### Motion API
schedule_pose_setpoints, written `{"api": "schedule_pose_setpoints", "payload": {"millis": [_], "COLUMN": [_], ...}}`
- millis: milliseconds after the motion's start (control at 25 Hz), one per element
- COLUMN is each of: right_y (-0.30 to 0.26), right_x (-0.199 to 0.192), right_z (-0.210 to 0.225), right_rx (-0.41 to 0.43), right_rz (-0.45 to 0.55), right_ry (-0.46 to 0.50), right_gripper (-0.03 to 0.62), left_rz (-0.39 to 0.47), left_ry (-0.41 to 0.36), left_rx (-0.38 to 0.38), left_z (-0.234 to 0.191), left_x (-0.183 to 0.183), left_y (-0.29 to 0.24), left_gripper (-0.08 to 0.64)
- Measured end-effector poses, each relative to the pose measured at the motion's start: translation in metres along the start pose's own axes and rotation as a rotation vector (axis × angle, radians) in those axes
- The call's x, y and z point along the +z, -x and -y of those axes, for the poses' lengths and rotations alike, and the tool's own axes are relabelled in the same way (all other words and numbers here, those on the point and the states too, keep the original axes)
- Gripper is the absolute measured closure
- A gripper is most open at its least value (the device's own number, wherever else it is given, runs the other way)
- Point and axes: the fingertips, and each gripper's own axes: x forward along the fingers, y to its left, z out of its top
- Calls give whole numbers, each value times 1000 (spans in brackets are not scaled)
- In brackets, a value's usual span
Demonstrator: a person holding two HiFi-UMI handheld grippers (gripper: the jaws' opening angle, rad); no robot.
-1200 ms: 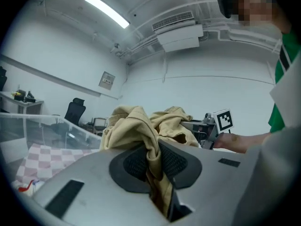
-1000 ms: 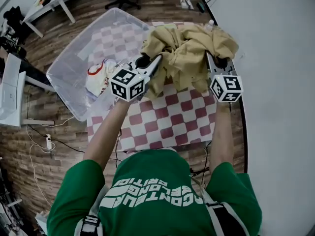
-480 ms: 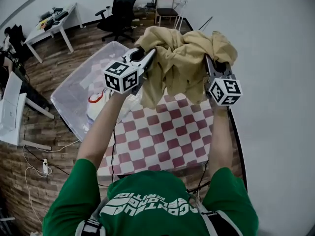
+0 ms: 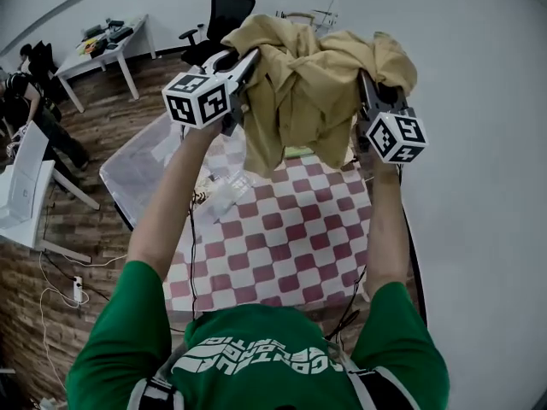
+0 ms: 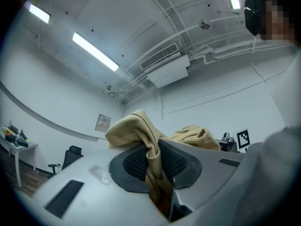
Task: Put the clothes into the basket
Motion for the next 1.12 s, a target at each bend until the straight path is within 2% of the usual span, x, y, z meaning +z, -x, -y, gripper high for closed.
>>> {"api": "schedule_pose_setpoints", "payload": {"millis": [200, 440, 640, 840, 1120], "right_y": [-20, -57, -87, -116, -141], "right_x": [9, 0, -2, -19, -54], "right_z": [-46, -90, -170, -232, -290], "right_rx": [64, 163, 264, 356, 434], "right_rz": [28, 46, 43, 10, -49], "right_ry": [-10, -65, -93, -115, -138], "right_gripper": [522, 522, 522, 522, 522], "left_rz": [29, 34, 28, 5, -23], "left_ry": [-31, -76, -106, -107, -78], "left_rx": [72, 174, 281, 368, 457], "left_z": [-26, -65, -103, -139, -176], "left_x": [23, 43, 63, 63, 43], "left_y": [45, 87, 165, 225, 284], "left_gripper": [514, 514, 514, 514, 514]}}
